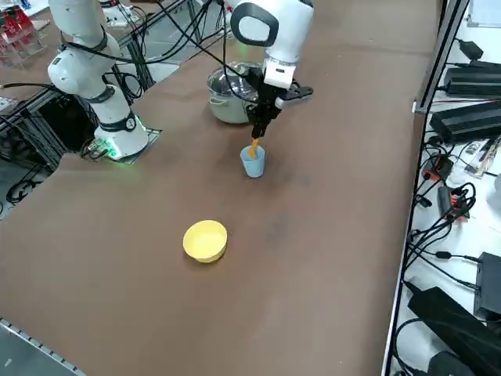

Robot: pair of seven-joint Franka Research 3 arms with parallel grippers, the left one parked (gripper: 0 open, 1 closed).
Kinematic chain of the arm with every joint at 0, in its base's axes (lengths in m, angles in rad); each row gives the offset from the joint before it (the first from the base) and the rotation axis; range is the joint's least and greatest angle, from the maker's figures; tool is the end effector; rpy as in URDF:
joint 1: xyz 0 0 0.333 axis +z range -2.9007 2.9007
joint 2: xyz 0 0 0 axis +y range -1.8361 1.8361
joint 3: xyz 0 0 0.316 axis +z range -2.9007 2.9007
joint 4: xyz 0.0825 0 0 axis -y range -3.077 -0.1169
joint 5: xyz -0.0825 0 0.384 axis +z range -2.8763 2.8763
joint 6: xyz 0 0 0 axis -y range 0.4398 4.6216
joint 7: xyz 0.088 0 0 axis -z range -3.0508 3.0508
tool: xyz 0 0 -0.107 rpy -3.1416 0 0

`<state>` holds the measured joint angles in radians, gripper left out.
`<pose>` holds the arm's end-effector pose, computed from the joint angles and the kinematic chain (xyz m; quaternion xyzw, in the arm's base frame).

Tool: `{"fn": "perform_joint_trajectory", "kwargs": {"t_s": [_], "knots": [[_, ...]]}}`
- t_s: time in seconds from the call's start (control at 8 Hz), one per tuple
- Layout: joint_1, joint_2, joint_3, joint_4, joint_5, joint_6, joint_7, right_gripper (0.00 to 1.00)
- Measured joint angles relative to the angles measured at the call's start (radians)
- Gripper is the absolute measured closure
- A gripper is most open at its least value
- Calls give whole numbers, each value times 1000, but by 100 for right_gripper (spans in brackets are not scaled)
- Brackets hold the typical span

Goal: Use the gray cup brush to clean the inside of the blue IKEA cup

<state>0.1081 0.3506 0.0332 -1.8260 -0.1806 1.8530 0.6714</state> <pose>0.5949 0.0693 0.3222 0.9592 -0.2203 -0.1172 0.1328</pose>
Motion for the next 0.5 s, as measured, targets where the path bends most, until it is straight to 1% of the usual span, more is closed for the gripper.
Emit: {"fn": "perform_joint_trajectory", "kwargs": {"t_s": [0.5], "knots": [[-7,0,-14,1,-8,-13,0,96]]}}
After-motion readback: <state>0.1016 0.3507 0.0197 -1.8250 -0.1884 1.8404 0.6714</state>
